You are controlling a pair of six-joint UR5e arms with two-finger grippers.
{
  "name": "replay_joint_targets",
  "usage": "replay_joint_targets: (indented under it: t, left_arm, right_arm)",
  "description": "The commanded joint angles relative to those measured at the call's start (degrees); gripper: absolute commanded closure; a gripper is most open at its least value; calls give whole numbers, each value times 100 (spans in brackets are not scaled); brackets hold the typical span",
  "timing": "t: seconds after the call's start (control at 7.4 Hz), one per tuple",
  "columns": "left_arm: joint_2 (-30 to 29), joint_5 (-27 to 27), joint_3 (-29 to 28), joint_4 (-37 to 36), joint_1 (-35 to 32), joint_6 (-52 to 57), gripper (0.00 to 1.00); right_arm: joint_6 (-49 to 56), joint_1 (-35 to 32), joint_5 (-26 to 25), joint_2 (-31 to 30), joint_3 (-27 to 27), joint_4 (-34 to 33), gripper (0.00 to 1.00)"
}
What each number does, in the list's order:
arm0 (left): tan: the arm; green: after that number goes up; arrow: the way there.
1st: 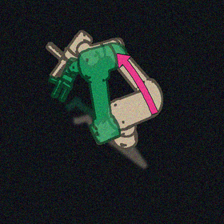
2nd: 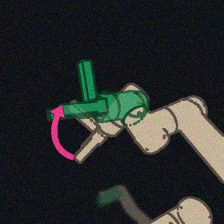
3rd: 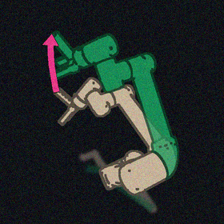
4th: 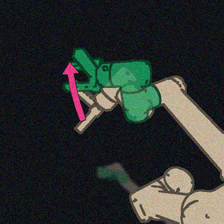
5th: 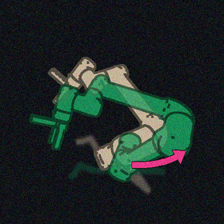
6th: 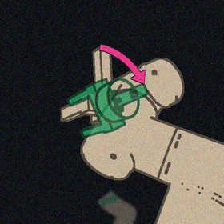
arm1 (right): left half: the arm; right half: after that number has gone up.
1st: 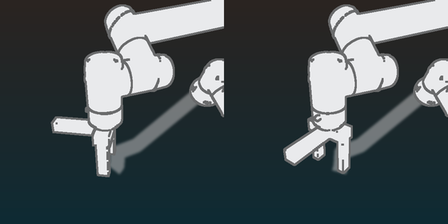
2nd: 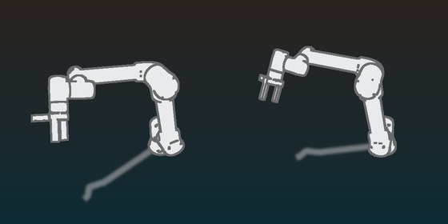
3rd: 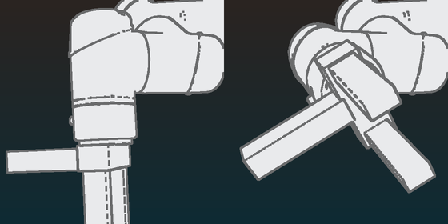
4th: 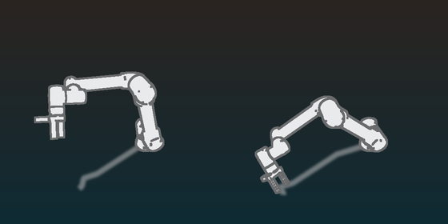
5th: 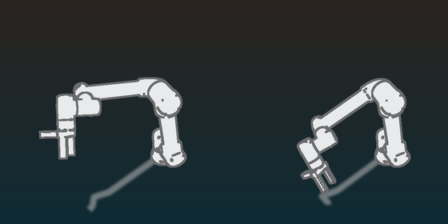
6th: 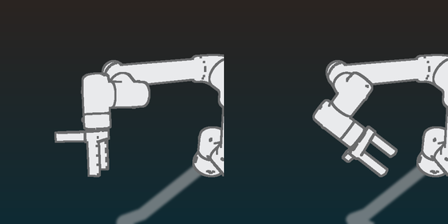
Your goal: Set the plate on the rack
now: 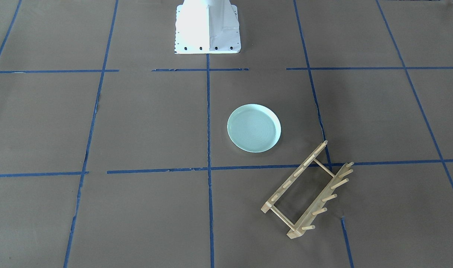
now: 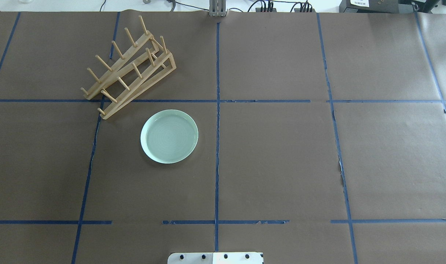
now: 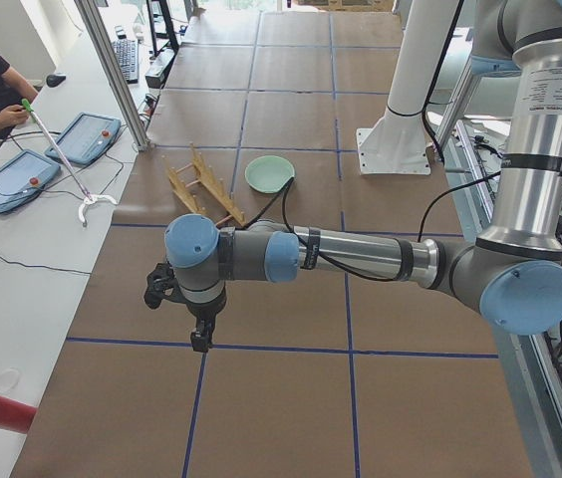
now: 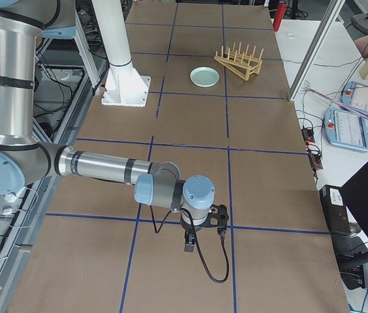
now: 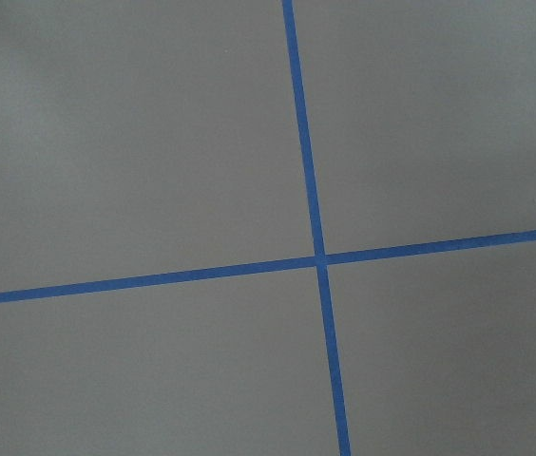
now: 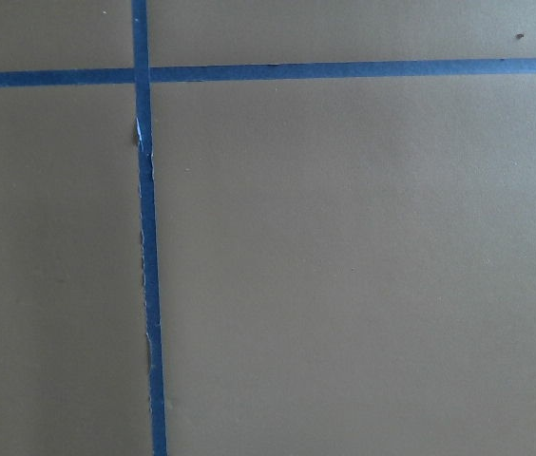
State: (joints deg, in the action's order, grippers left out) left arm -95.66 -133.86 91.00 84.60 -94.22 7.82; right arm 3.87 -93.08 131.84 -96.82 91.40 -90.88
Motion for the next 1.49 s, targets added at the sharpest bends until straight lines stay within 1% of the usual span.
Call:
replay_joint_targets:
  t: [0.0, 0.27, 0.41, 0.68, 0.81, 0.95, 1.08, 1.22, 1.35]
  left_arm:
    - [12, -96, 66, -83, 1, 1, 0]
    - [153, -490, -21, -128, -8, 1, 0]
    - [144, -492, 83, -128, -8, 1, 0]
    - [223, -492, 486, -111, 0, -78, 0]
    - [197, -510, 514, 107, 166, -79, 0]
    - [145, -649, 645, 466, 498, -583, 0]
    - [101, -685, 1108, 739, 1015, -1850, 0]
    - [-100, -677, 1373, 994, 1446, -2994, 0]
    - [-615, -590, 1437, 1180, 2016, -4336, 0]
  right_arm:
    - [0, 0, 0, -4, 0, 0, 0]
    - [0, 0, 0, -4, 0, 0, 0]
    - [0, 0, 0, -4, 0, 0, 0]
    - [0, 0, 0, -4, 0, 0, 0]
    - [0, 0, 0, -4, -8, 0, 0]
    - [0, 0, 0, -4, 0, 0, 0]
    - [0, 0, 0, -4, 0, 0, 0]
    - [0, 0, 0, -4, 0, 0, 0]
    - [0, 0, 0, -4, 0, 0, 0]
